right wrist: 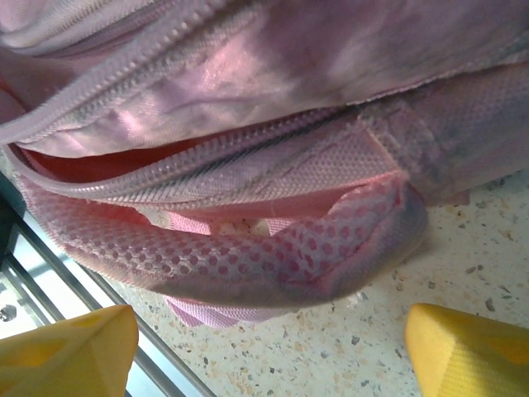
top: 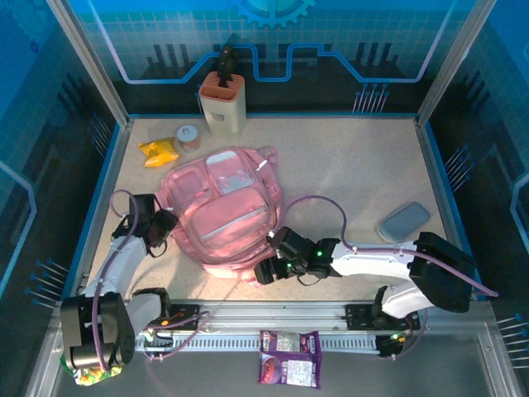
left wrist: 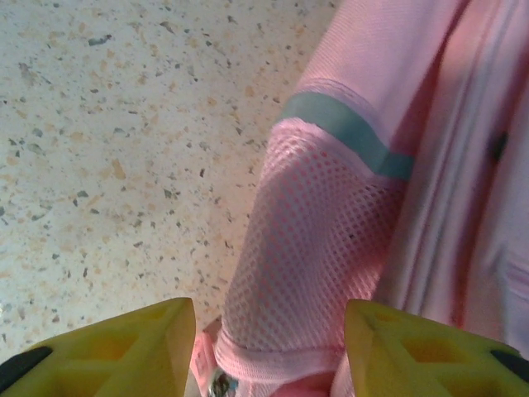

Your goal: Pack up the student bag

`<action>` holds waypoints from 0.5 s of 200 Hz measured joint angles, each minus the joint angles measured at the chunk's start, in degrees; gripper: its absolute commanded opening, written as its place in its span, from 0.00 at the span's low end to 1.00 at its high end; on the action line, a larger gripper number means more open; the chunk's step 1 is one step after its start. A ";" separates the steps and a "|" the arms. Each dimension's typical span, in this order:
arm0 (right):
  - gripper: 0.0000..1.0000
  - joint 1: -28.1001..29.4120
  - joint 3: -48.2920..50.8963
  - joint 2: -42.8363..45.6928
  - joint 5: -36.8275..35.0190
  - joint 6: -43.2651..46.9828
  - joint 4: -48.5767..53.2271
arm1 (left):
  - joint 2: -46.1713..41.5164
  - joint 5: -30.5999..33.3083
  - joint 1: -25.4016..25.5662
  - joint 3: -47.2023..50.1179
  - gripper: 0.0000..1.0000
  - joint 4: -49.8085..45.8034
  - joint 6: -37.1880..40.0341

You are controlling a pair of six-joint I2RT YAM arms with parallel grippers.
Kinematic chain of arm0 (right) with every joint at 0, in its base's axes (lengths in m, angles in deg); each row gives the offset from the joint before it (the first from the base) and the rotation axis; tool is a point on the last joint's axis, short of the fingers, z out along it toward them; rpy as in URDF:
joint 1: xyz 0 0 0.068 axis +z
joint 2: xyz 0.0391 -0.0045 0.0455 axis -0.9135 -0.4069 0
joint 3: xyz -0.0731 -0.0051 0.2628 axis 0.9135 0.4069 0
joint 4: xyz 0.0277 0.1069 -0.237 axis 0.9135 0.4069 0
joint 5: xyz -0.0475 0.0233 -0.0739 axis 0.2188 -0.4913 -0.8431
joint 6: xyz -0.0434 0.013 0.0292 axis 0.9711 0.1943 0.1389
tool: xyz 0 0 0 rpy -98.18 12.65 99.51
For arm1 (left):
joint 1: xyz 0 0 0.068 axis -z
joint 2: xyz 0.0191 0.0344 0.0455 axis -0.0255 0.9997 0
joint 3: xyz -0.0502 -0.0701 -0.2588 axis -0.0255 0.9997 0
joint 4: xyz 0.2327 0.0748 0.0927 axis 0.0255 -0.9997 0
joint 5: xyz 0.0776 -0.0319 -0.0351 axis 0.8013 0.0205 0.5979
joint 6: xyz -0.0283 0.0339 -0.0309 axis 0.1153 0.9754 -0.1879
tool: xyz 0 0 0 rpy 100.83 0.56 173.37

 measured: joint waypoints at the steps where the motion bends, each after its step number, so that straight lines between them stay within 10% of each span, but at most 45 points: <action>1: 0.85 0.00 0.00 -0.04 0.02 -0.02 -0.02 | 0.09 -0.02 -0.04 0.04 0.50 0.07 0.00; 100: 0.88 -6.27 -3.76 -5.40 3.50 2.38 -1.01 | 4.33 -9.25 -0.96 4.76 0.00 13.97 -1.42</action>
